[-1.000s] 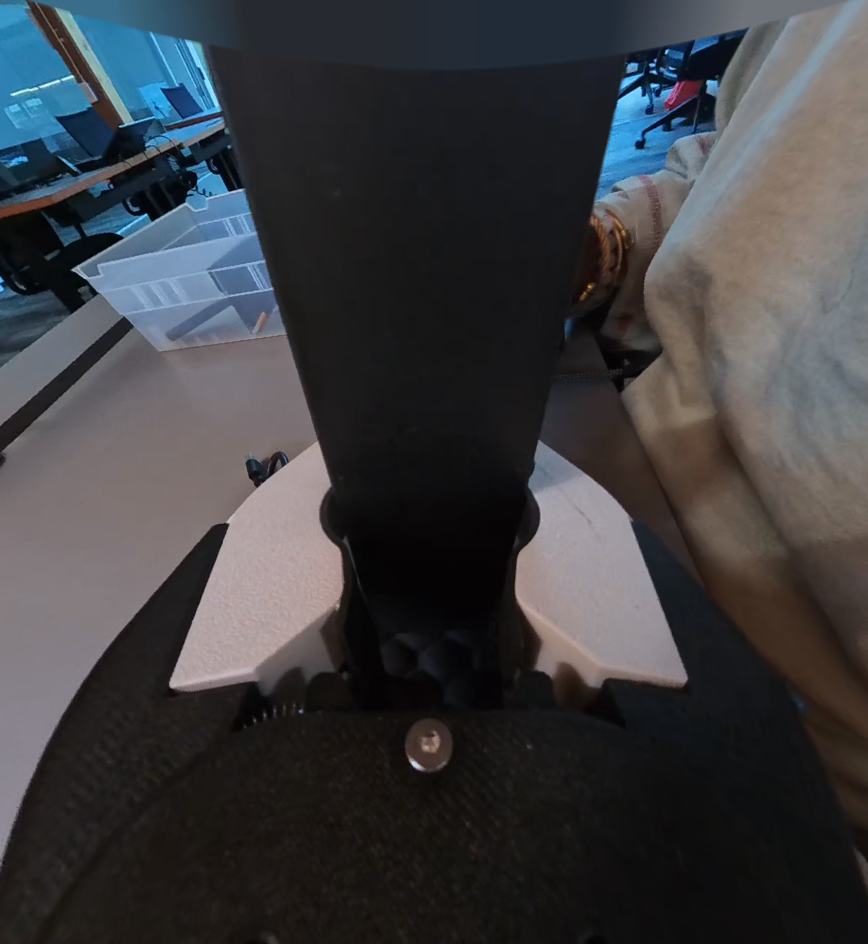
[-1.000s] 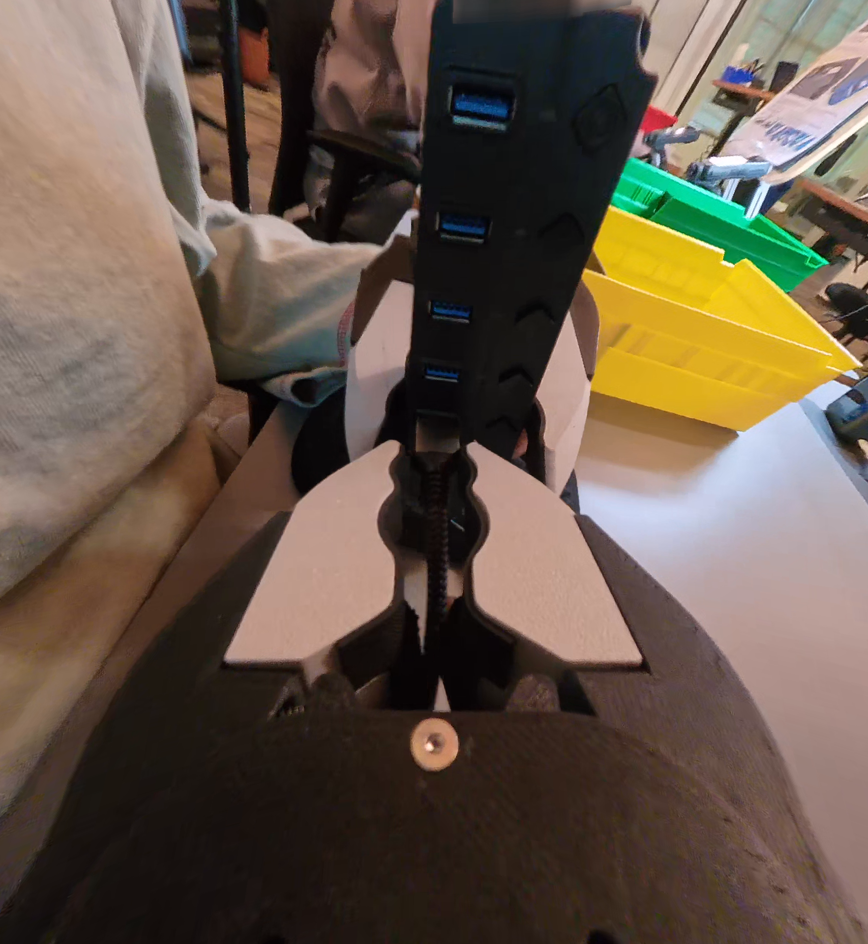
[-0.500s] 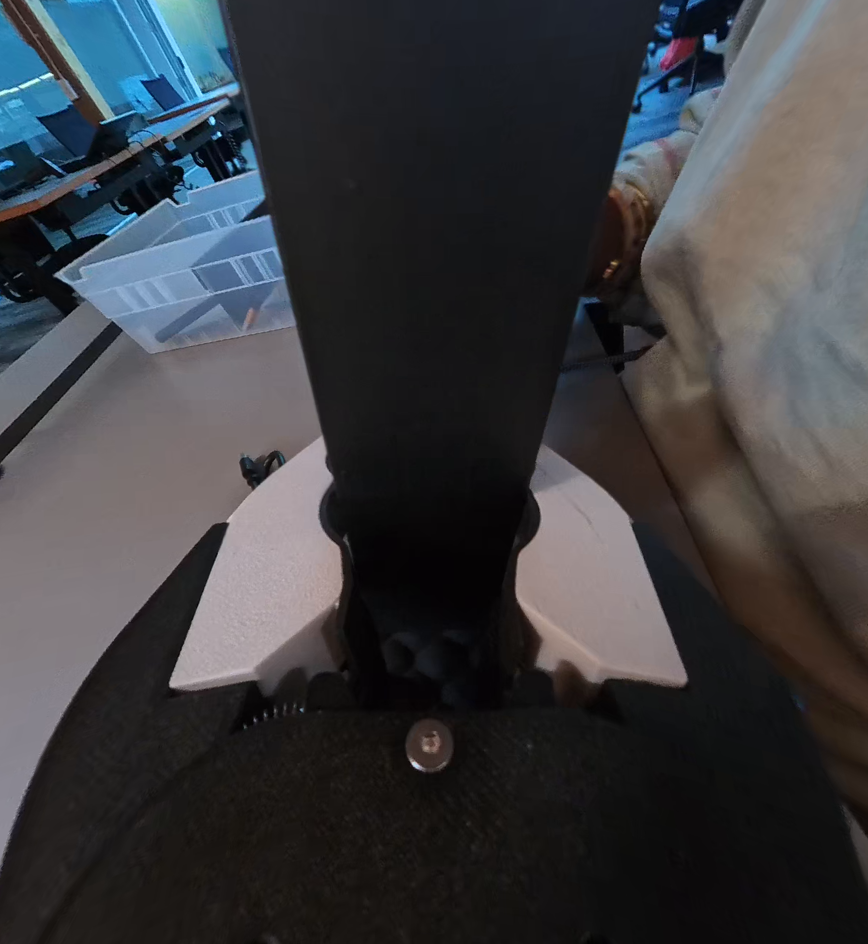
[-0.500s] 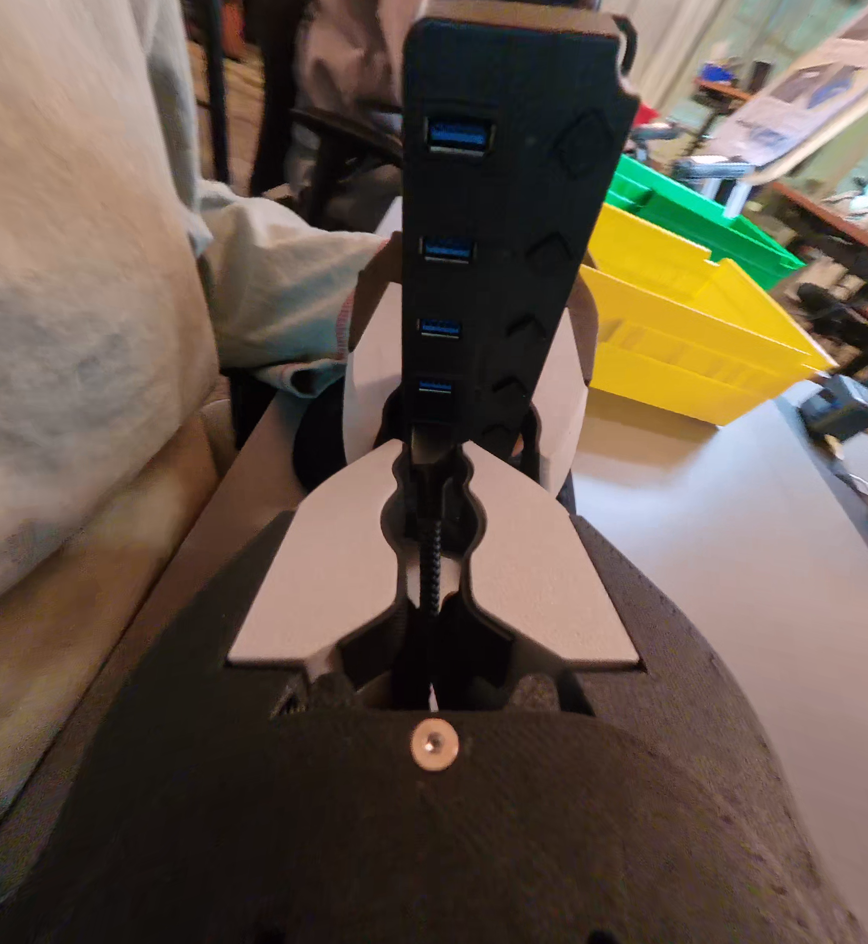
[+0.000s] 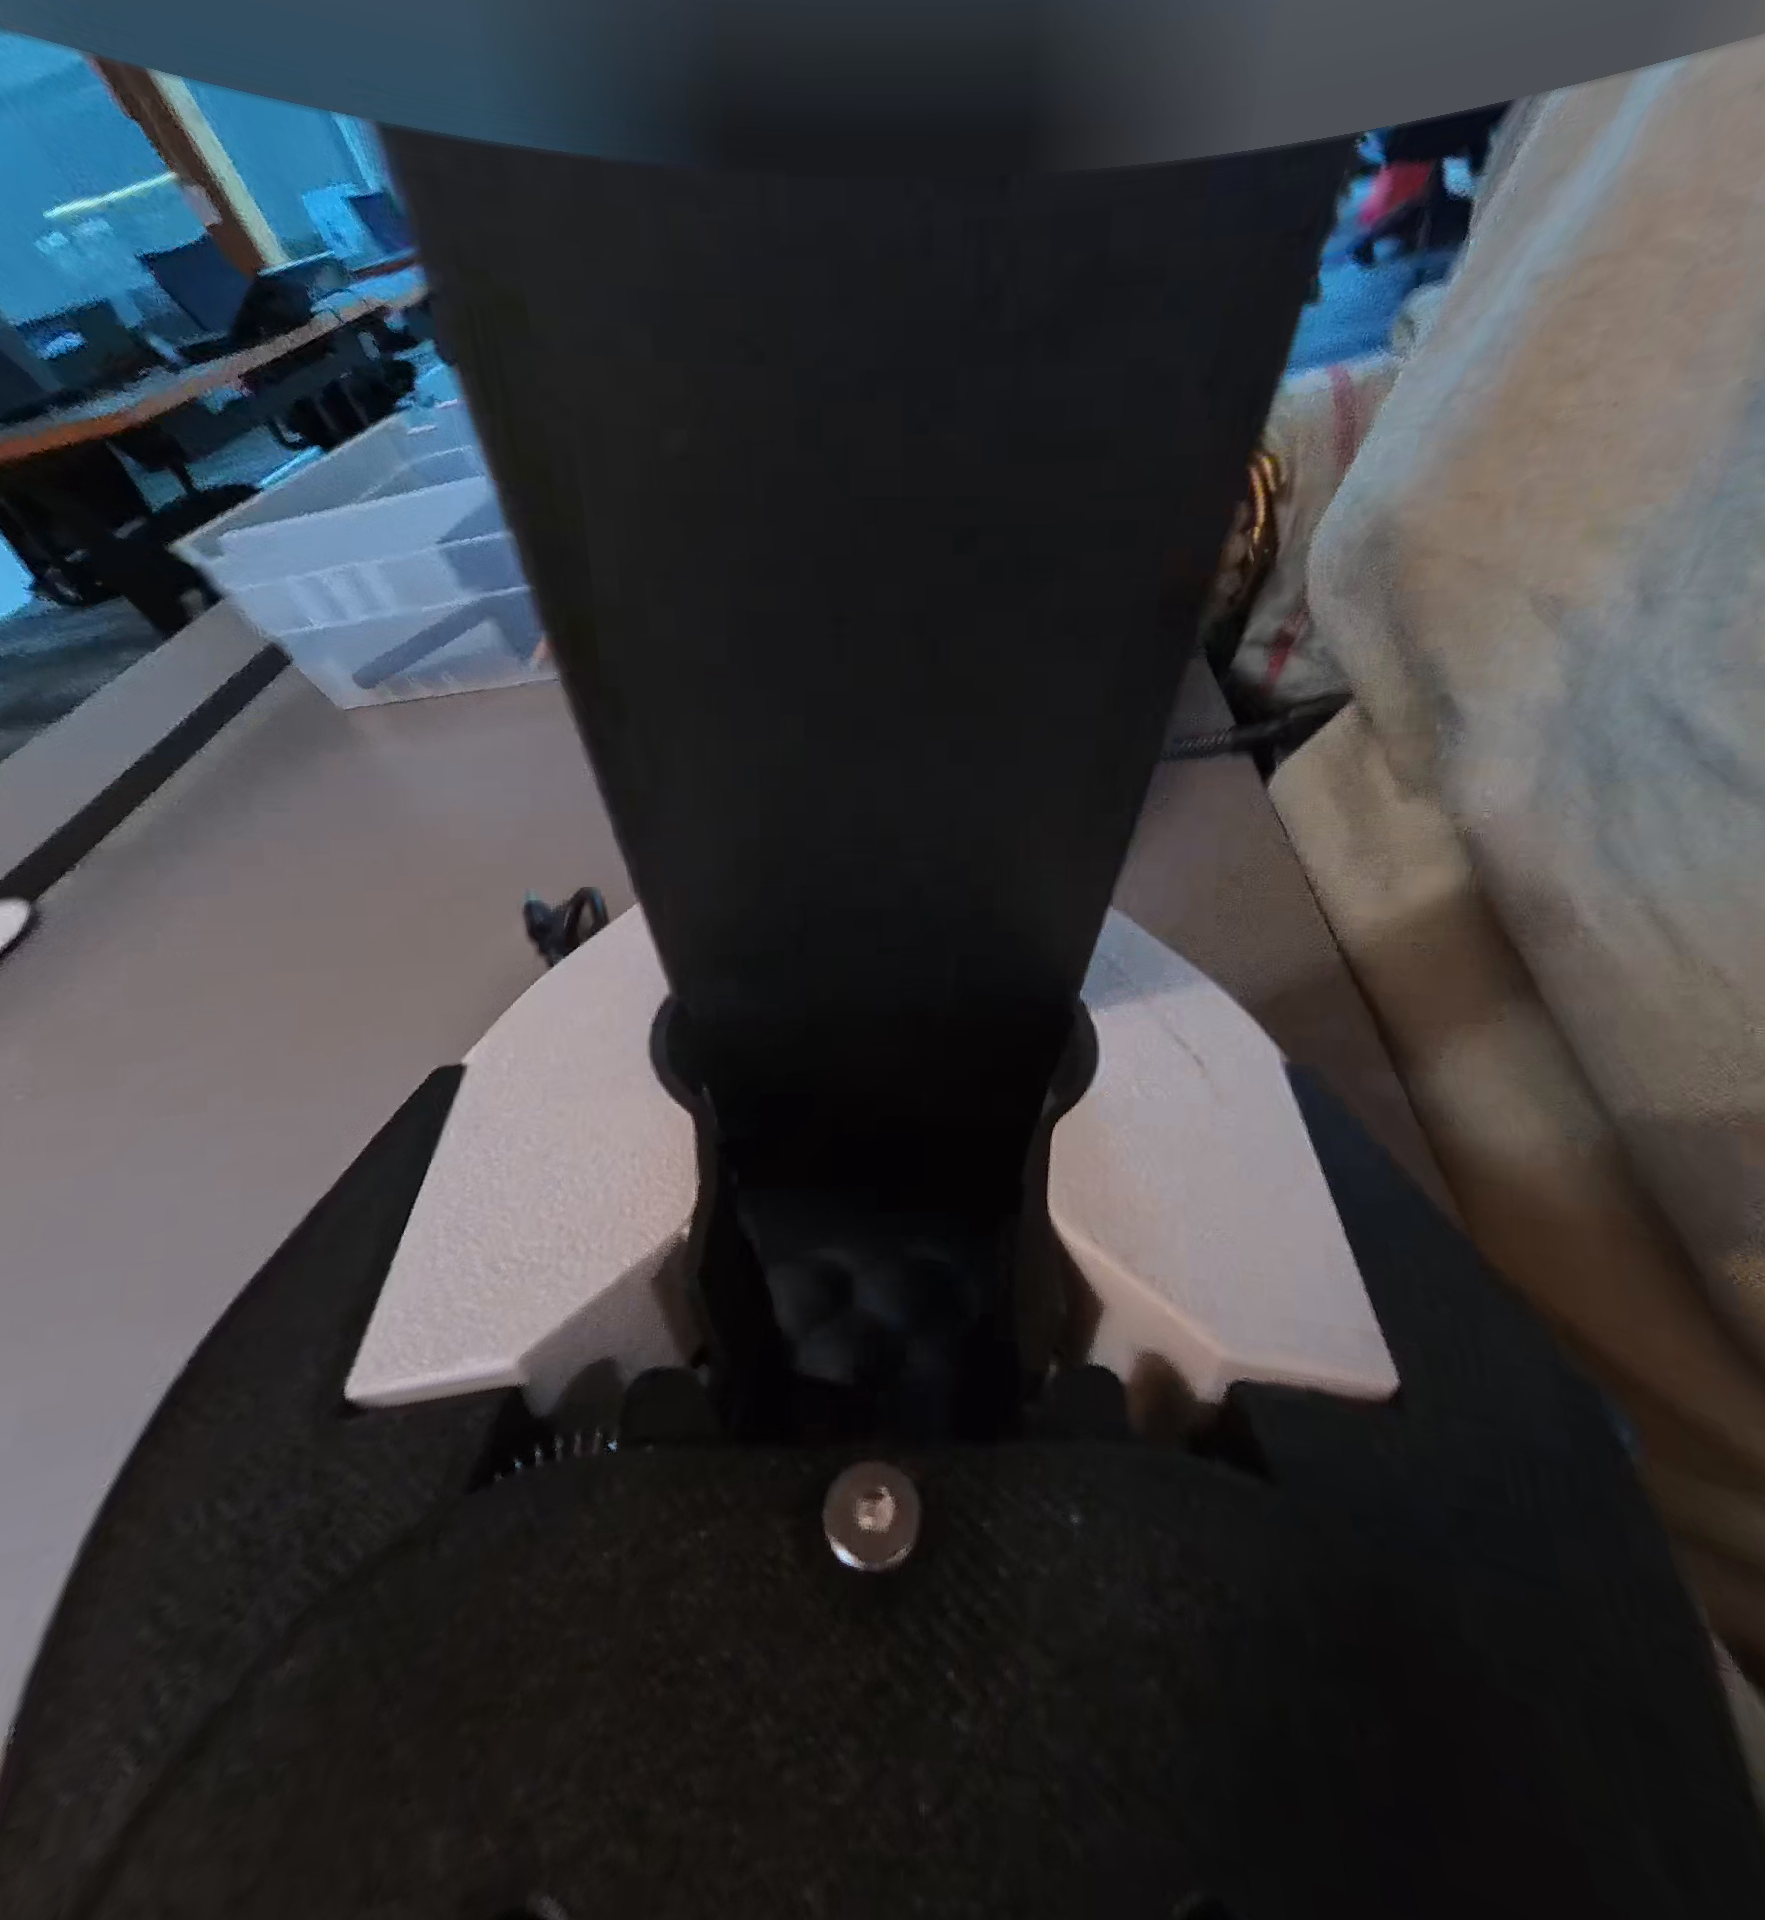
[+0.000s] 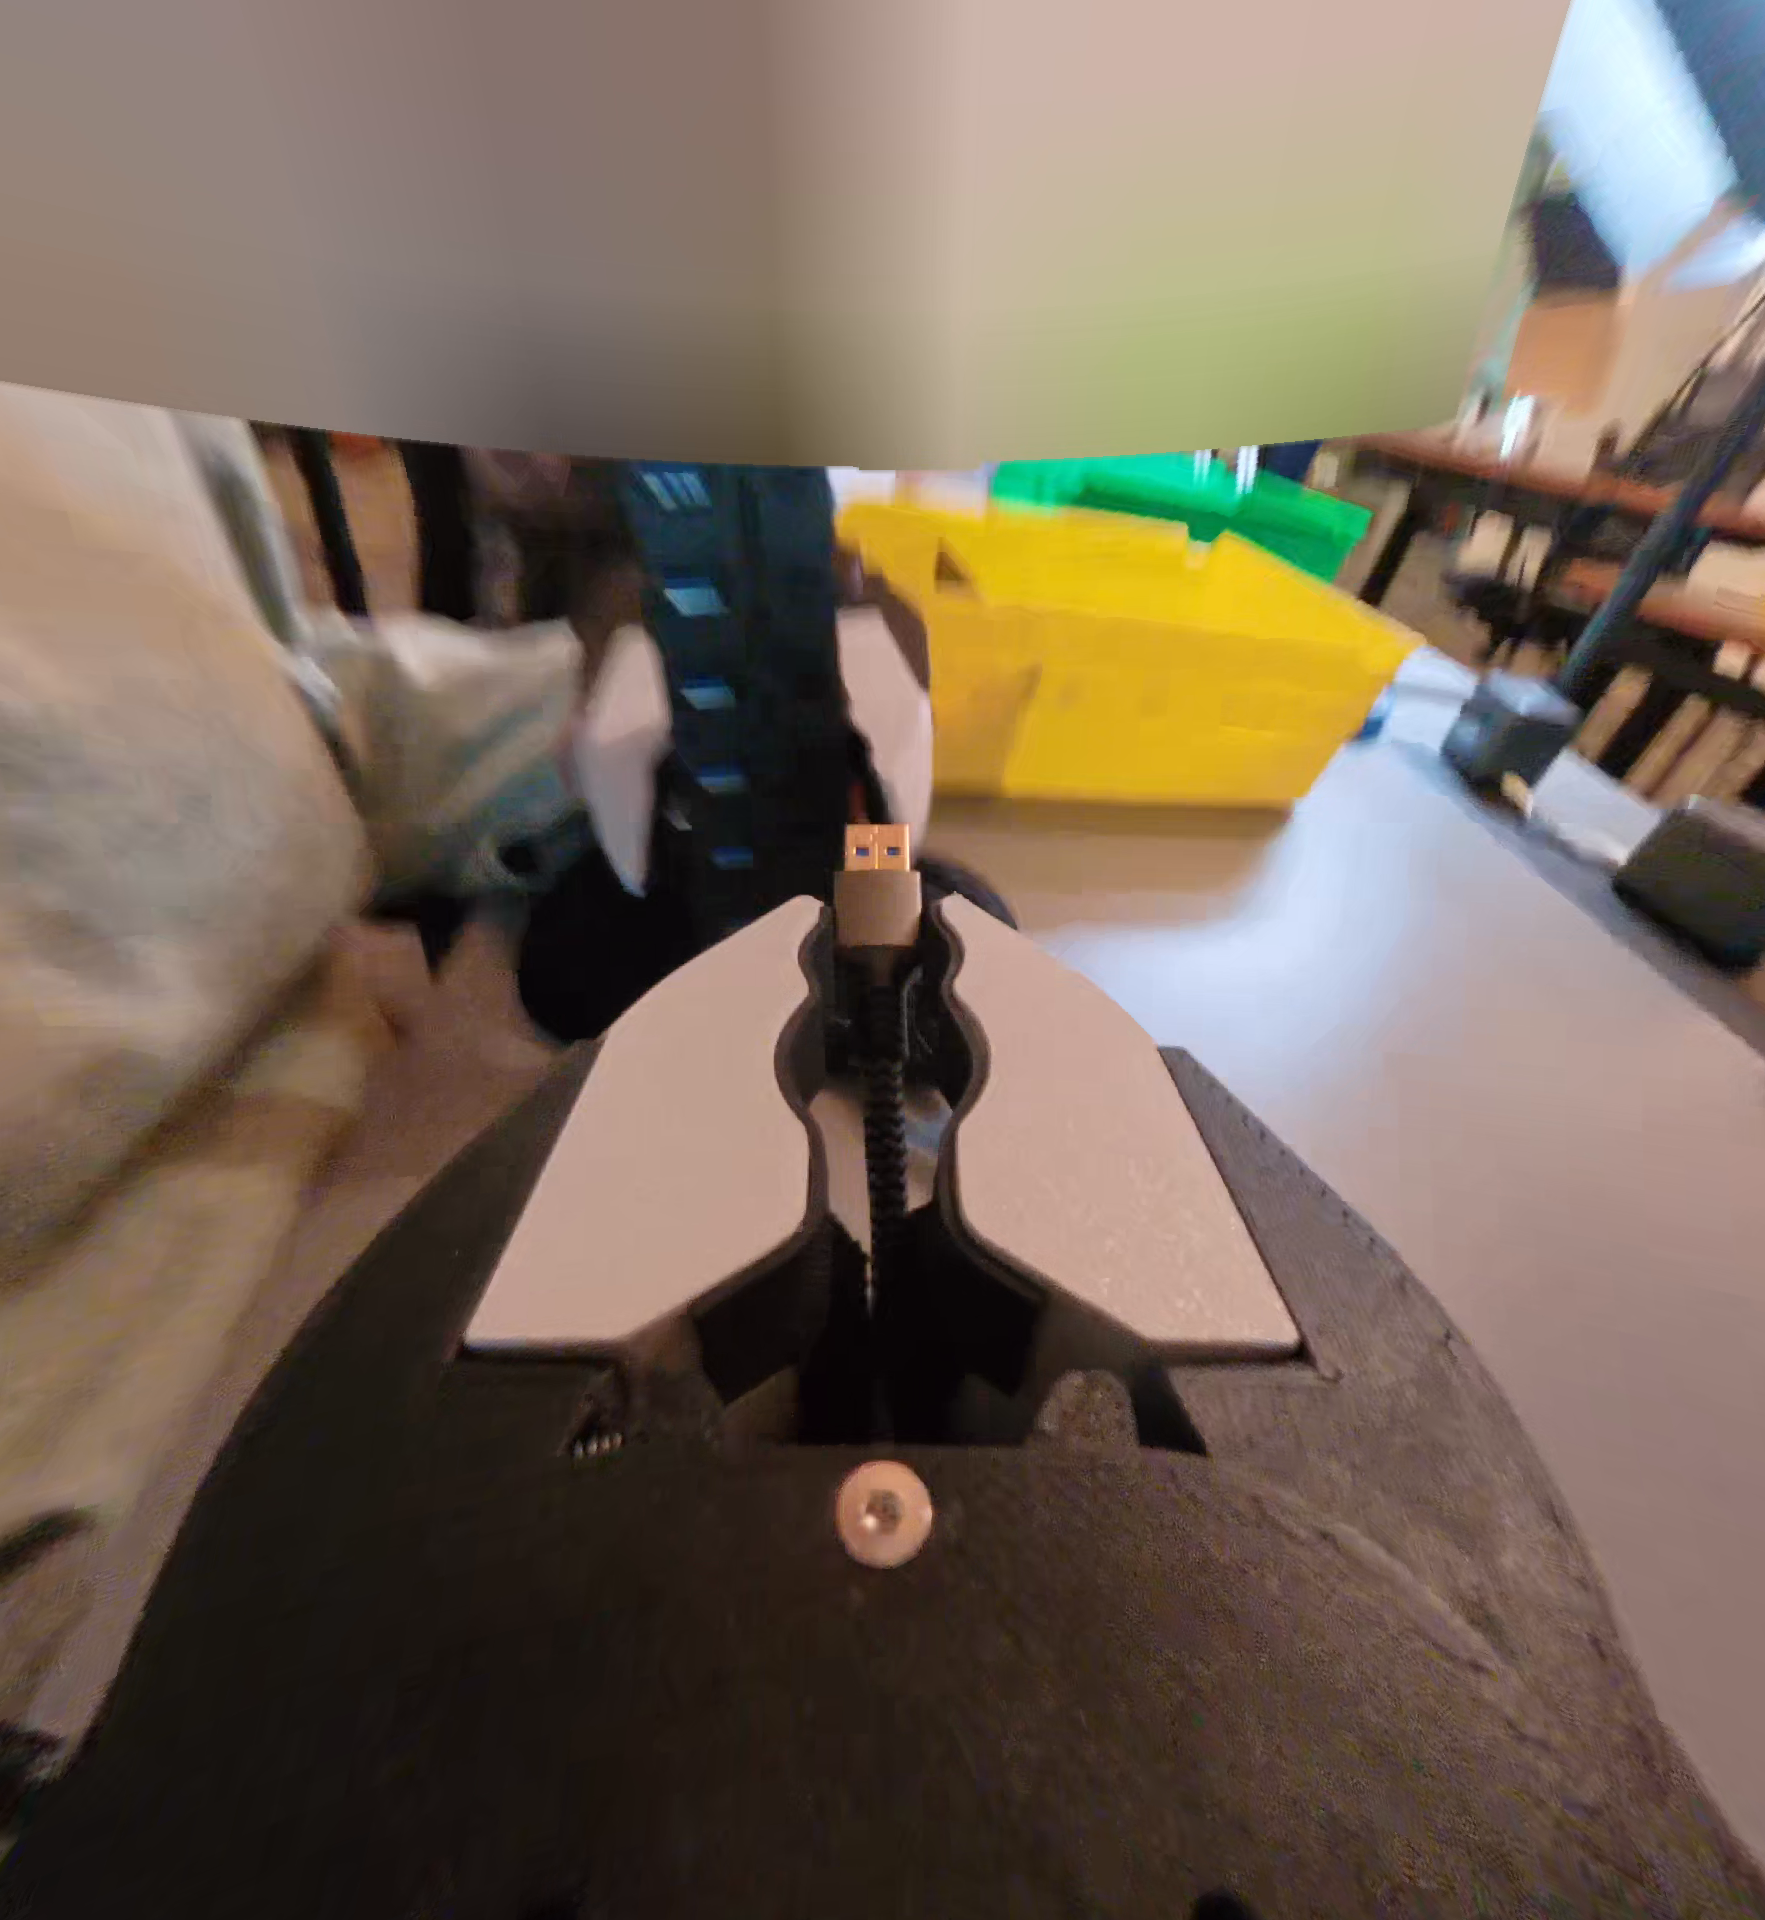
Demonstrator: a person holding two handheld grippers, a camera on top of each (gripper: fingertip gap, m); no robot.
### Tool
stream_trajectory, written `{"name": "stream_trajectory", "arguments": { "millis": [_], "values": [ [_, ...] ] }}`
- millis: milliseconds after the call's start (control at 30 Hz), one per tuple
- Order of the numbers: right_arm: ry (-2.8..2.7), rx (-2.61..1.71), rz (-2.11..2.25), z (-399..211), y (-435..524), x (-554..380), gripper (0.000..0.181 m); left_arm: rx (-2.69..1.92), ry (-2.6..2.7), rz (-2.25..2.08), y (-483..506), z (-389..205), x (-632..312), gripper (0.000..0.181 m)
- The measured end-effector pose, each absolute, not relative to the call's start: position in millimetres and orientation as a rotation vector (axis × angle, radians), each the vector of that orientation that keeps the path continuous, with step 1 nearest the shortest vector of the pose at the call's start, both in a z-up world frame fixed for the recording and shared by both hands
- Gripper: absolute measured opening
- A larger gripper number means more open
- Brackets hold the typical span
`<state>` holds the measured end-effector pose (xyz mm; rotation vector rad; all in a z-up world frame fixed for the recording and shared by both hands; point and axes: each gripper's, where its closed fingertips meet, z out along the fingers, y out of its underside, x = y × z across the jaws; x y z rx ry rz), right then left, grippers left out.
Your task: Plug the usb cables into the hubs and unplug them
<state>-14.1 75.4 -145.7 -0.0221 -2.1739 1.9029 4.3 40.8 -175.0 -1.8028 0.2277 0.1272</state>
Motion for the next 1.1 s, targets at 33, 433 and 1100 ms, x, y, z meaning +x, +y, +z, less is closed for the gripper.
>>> {"name": "stream_trajectory", "arguments": {
  "millis": [33, 433, 1100],
  "values": [
    [-2.095, -0.022, 2.013, -130, 89, -6, 0.015, -1.789, 0.185, 0.112, 36, -173, 0, 0.065],
    [-1.254, -0.325, 1.479, 72, 281, -54, 0.016, -1.815, 0.191, 0.147, 36, -175, 0, 0.065],
    [-1.901, -0.553, 0.424, -114, 419, -136, 0.017, -1.815, 0.179, 0.154, 36, -174, -1, 0.065]
  ]
}}
